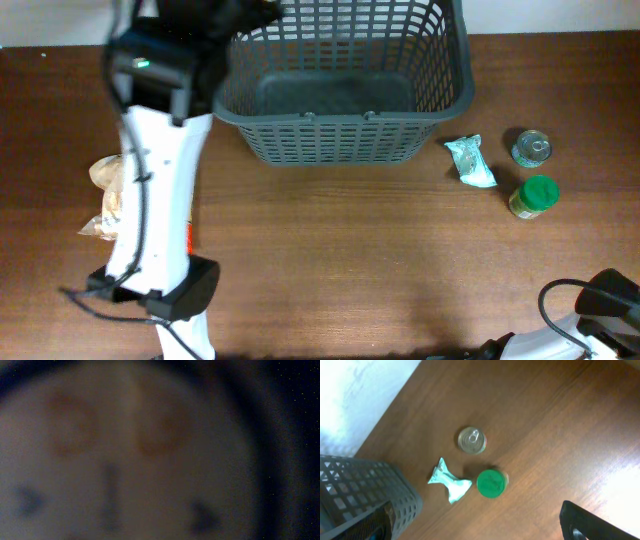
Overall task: Pack container
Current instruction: 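Carry the blue box into the basket and release it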
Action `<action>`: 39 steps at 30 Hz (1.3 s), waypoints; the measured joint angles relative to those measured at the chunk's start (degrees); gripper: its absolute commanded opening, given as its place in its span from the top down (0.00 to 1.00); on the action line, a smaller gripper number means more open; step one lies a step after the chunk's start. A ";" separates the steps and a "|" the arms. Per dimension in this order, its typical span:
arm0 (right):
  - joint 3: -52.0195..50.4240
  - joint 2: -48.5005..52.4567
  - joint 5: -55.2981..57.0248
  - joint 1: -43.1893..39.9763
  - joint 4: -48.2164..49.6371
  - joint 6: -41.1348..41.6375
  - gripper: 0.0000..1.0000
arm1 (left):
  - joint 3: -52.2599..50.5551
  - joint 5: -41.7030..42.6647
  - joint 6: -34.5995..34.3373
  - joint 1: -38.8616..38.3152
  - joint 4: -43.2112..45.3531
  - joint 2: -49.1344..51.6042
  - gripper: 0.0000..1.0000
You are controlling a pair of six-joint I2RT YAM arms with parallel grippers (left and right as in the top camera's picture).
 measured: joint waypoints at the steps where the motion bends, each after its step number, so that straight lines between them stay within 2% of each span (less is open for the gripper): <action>1: 0.00 0.00 0.00 0.00 -0.07 0.00 0.01 | -0.15 -0.44 1.73 -1.31 0.48 1.66 0.98; 6: 0.00 0.00 0.00 0.00 -0.07 -0.02 0.01 | -0.63 -5.11 5.29 -3.85 1.60 12.00 0.98; 13: 0.00 0.00 0.00 0.00 -0.07 -0.02 0.01 | -3.04 -9.64 6.47 -4.15 2.49 27.89 0.98; 17: 0.00 0.00 0.00 0.00 -0.07 -0.02 0.01 | -3.63 -9.88 6.34 -4.22 2.47 31.10 0.98; 24: 0.00 0.00 0.00 0.00 -0.07 -0.02 0.01 | -5.27 -9.84 6.10 -4.22 5.01 30.77 0.98; 25: 0.00 0.00 0.00 0.00 -0.07 -0.02 0.01 | -5.68 -9.81 6.12 -4.22 4.96 30.77 0.94; 26: 0.00 0.00 0.00 0.00 -0.07 -0.02 0.01 | -6.10 -9.79 6.10 -4.22 4.96 30.77 0.70; 27: 0.00 0.00 0.02 0.00 -0.07 -0.02 0.01 | -6.47 -9.75 6.19 -4.22 4.83 30.77 0.37; 28: 0.00 0.00 0.00 0.00 -0.07 -0.02 0.01 | -6.67 -9.68 5.95 -4.22 4.76 30.77 0.01; 36: 0.00 0.00 0.00 0.00 -0.07 -0.02 0.01 | -6.80 -9.46 4.52 -4.20 5.09 28.37 0.01; 39: 0.00 0.00 0.02 0.00 -0.07 -0.04 0.01 | -7.19 -9.38 -0.55 -3.93 5.92 23.52 0.01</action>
